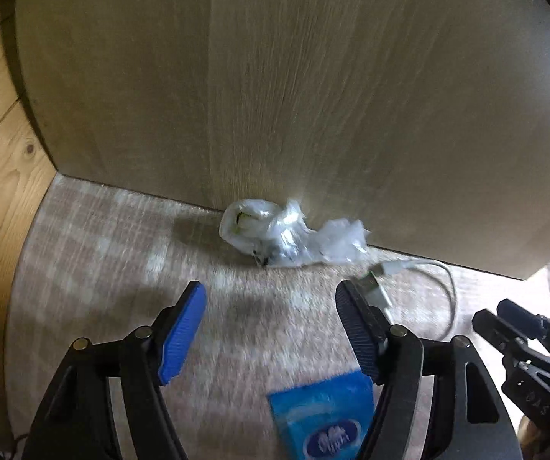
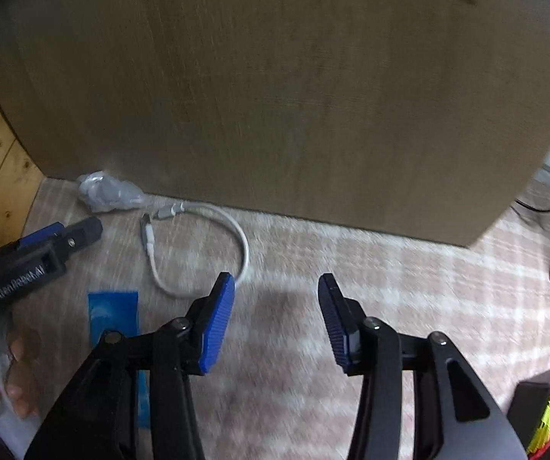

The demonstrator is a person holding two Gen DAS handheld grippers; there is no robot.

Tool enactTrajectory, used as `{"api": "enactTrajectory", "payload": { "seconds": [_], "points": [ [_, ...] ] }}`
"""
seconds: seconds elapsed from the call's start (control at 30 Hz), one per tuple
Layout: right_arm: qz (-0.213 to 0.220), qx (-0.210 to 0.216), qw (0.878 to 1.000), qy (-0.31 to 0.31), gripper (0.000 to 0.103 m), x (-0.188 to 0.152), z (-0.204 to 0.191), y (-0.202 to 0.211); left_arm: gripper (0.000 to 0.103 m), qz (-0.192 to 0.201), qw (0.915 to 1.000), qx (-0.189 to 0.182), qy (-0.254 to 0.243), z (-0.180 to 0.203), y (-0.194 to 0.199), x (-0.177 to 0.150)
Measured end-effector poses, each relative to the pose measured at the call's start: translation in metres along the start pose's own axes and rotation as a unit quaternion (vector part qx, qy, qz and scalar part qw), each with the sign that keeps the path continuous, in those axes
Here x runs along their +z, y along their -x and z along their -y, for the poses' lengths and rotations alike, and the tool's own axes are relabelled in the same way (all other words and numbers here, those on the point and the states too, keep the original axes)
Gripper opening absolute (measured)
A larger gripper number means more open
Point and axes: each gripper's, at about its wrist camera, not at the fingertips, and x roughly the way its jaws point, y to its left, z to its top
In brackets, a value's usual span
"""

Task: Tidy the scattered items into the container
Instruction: 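Move both tools toward the white plastic bag and white cable, then grasp the white plastic bag with the left gripper while the right grasps the white cable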

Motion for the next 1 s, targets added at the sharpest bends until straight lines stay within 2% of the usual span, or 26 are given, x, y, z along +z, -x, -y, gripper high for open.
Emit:
{"api": "enactTrajectory", "payload": {
  "seconds": [0.2, 0.33, 0.6, 0.67, 0.7, 0.73, 0.77, 0.87, 1.0],
  "points": [
    [0.007, -0.006, 1.000, -0.005, 0.046, 0.007, -0.007, -0.015, 0.070, -0.002, 0.9996, 0.005, 0.027, -0.002, -0.019, 0.008],
    [0.012, -0.013, 1.000, -0.004, 0.046, 0.007, -0.013, -0.022, 0.076, 0.012, 0.9996, 0.020, 0.014, 0.005, -0.025, 0.009],
    [0.029, -0.024, 0.999, 0.001, 0.045, 0.006, -0.020, -0.026, 0.078, 0.042, 0.9983, 0.038, -0.015, 0.013, -0.028, 0.000],
    [0.032, -0.026, 0.999, 0.000, 0.031, 0.006, -0.021, -0.025, 0.072, 0.048, 0.9980, 0.035, -0.021, 0.014, -0.028, -0.002],
    [0.032, -0.026, 0.999, 0.003, 0.021, 0.005, -0.021, -0.025, 0.068, 0.053, 0.9978, 0.030, -0.026, 0.015, -0.027, -0.004],
    [0.031, -0.024, 0.999, 0.006, 0.017, 0.004, -0.022, -0.024, 0.059, 0.062, 0.9970, 0.025, -0.040, 0.019, -0.025, -0.008],
    [0.029, -0.019, 0.999, 0.007, 0.008, 0.003, -0.022, -0.023, 0.055, 0.066, 0.9962, 0.028, -0.050, 0.023, -0.024, -0.010],
    [0.025, -0.010, 1.000, 0.008, 0.005, -0.001, -0.021, -0.019, 0.045, 0.069, 0.9959, 0.025, -0.054, 0.027, -0.022, -0.015],
    [0.020, 0.006, 1.000, -0.001, 0.004, -0.007, -0.013, -0.014, 0.040, 0.063, 0.9970, 0.009, -0.044, 0.023, -0.019, -0.021]
  ]
}}
